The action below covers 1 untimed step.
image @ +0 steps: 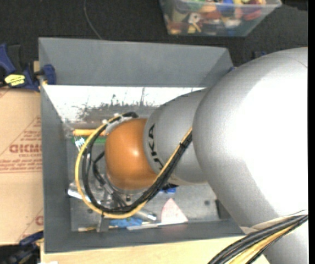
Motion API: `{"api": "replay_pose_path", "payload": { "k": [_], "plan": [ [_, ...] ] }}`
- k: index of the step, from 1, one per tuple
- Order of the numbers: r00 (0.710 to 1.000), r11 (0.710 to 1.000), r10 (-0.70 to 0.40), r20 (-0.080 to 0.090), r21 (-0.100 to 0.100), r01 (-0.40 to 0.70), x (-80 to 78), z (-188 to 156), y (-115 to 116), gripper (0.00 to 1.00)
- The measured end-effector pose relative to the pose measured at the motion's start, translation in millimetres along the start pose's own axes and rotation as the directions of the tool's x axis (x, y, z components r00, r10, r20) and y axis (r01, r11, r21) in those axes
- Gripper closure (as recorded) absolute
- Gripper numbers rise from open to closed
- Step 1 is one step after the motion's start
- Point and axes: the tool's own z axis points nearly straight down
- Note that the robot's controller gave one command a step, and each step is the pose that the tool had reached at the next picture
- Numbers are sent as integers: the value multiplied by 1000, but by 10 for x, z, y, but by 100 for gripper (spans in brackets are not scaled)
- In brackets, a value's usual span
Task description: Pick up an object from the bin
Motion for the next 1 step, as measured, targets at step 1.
{"api": "replay_pose_path", "payload": {
  "k": [1],
  "plan": [
    [997,997,-71,16,10,71,16,115,261,0]
  ]
}}
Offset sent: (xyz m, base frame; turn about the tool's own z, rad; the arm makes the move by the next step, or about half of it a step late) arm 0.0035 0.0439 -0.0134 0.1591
